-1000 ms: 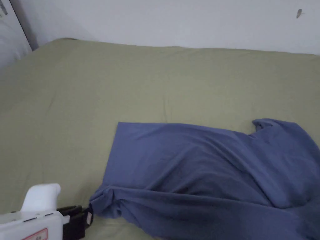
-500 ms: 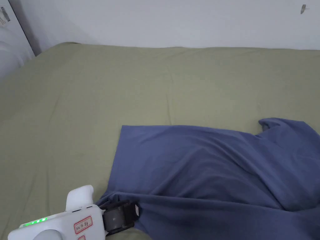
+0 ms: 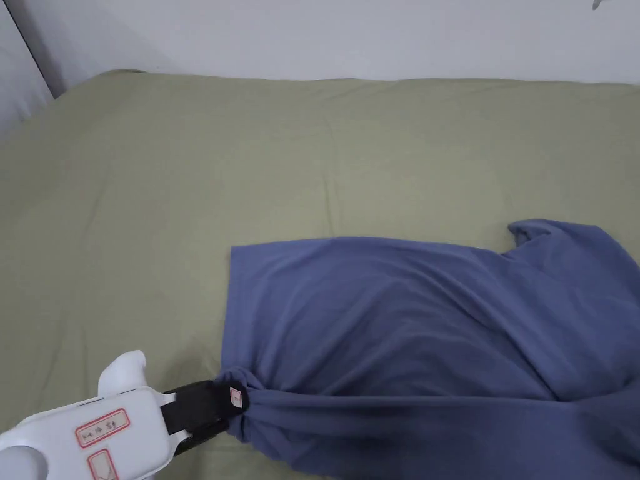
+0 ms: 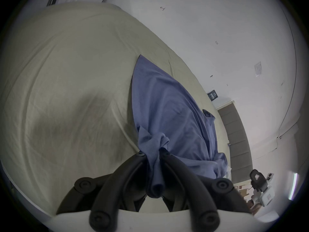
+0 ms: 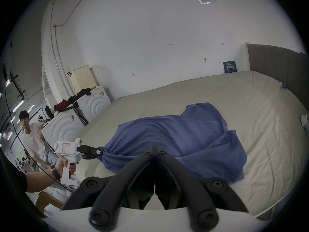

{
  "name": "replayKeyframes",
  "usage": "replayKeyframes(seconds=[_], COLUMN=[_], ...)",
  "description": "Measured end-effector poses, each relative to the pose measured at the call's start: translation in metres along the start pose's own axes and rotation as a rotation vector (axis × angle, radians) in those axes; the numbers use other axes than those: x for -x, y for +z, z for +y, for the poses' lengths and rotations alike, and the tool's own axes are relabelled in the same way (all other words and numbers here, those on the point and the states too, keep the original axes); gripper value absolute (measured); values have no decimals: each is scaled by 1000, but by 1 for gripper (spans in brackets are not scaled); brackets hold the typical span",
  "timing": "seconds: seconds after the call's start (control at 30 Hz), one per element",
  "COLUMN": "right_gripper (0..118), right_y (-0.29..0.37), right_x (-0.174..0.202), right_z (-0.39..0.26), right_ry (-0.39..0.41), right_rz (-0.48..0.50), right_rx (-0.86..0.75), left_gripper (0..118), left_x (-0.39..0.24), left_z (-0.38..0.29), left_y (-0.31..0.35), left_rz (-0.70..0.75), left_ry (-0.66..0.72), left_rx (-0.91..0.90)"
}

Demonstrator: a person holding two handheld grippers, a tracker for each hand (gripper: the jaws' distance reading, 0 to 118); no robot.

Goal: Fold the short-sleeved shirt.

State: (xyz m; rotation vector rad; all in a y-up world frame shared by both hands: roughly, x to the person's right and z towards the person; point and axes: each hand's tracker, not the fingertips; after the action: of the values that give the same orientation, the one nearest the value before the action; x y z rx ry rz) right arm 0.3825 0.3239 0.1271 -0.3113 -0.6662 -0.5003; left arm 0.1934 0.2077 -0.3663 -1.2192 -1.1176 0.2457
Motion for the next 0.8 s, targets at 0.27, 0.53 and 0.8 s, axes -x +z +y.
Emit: replayKeyframes(seconds=[0.27, 0.53, 0.8], right_gripper=[0, 0, 47], right_y=[5, 9, -28], right_x=[-3, -65, -118], right_z=[-6, -31, -40], right_ry=[-6, -95, -250], right_rz=[-28, -245, -268], right_rx=[36, 133, 191], left_gripper=[8, 8, 8], left_x=[2, 20, 11], left_z=[-4, -14, -15], left_y=[35, 71, 51], left_rz=[34, 62, 55], left_ry=[-50, -64, -65], left_rx=[70, 121, 126])
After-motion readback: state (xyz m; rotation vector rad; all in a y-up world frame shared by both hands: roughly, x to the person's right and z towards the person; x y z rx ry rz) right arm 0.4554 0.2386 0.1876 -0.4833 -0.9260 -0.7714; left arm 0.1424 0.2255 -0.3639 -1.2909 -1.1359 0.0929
